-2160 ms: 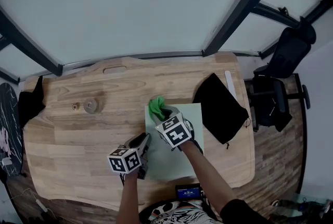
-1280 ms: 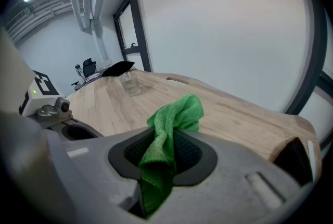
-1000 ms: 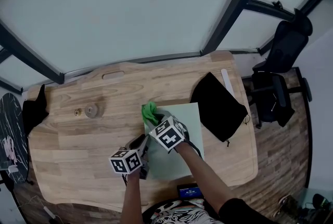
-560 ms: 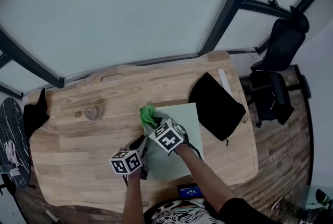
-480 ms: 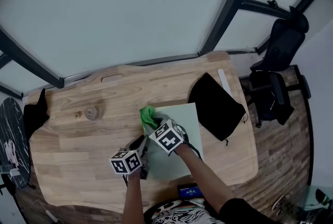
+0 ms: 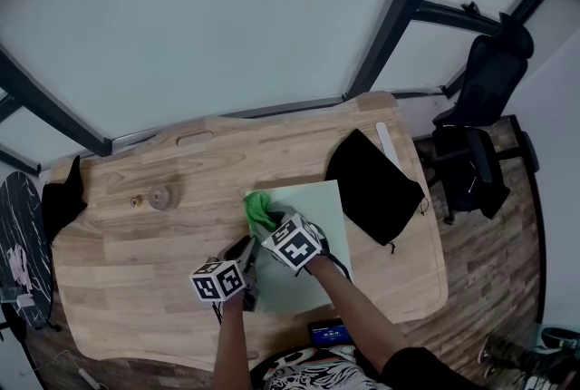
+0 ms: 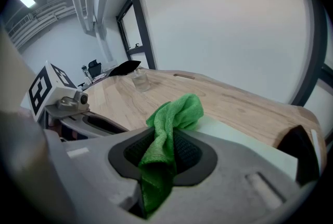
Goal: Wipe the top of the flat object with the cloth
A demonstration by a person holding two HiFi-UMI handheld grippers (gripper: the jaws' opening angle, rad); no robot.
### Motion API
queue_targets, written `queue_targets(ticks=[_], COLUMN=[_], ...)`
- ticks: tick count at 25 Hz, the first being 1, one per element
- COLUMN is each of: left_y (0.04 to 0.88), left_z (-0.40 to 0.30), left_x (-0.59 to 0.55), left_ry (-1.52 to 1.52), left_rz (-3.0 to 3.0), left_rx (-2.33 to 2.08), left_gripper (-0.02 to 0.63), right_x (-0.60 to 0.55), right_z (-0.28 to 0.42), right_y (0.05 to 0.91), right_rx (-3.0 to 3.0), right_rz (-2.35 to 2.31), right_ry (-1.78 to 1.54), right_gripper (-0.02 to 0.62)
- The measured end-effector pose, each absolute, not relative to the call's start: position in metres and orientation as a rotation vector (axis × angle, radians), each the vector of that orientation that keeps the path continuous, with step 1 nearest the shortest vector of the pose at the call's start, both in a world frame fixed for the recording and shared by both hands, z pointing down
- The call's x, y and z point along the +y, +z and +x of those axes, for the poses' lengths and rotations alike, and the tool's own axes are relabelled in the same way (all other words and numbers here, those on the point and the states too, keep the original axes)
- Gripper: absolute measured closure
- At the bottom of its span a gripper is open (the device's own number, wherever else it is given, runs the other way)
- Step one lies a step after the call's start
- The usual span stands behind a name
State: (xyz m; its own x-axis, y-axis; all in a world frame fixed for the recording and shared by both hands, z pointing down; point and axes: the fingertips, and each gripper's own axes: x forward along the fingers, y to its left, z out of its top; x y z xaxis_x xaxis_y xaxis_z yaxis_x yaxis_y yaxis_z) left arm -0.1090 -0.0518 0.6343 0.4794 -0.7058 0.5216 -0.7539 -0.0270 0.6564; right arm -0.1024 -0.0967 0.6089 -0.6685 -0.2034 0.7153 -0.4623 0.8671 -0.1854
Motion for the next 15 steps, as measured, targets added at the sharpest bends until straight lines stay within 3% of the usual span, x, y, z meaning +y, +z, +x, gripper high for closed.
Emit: queue_targets(ticks=[15], left_y=[0.636], left_z=[-0.110], left_x=[-0.053], left_ry=[0.056], left_rz=[1.760], left_rx=[-1.230], left_gripper=[0.512], right_x=[-0.084], right_z=[-0.092], right_y=[0.614], right_rx=[-2.297], right_rz=[0.482], right_ry=[0.490], right_gripper=[0.506])
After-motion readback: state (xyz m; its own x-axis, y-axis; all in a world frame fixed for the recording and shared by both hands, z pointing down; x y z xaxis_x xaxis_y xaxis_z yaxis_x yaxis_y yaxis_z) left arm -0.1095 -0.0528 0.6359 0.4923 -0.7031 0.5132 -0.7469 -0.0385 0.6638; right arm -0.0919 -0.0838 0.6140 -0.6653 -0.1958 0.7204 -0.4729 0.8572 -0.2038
